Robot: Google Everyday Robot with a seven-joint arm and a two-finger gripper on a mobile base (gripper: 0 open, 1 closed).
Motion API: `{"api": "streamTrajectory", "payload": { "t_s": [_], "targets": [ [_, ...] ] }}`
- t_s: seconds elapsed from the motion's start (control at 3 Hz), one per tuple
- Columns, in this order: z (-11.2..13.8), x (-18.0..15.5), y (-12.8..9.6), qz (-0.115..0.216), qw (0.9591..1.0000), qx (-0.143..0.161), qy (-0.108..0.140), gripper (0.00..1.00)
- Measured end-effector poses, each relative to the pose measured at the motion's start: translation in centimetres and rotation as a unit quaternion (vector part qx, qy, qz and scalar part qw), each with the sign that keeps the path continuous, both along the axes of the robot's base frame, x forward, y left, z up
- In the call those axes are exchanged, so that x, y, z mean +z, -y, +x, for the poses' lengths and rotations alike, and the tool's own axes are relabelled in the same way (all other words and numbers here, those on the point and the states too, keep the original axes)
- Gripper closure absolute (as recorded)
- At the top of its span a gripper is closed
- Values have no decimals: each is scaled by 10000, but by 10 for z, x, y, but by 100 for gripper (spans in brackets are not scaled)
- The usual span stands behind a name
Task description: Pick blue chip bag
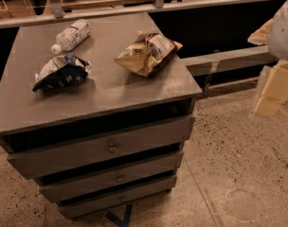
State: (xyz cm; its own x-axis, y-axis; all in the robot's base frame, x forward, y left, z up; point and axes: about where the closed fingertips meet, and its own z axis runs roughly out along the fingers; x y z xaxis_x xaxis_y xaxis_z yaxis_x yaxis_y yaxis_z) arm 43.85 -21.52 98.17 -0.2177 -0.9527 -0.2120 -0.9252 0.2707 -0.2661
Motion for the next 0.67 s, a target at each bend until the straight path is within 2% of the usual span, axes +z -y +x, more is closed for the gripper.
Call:
{"api": "streamTrajectory", "payload": {
  "t_s": [0.33,0.67],
  "targets": [
    [0,0,0,0,10000,0,1,0],
    [2,8,-9,269,9995,50,145,0]
  ]
}}
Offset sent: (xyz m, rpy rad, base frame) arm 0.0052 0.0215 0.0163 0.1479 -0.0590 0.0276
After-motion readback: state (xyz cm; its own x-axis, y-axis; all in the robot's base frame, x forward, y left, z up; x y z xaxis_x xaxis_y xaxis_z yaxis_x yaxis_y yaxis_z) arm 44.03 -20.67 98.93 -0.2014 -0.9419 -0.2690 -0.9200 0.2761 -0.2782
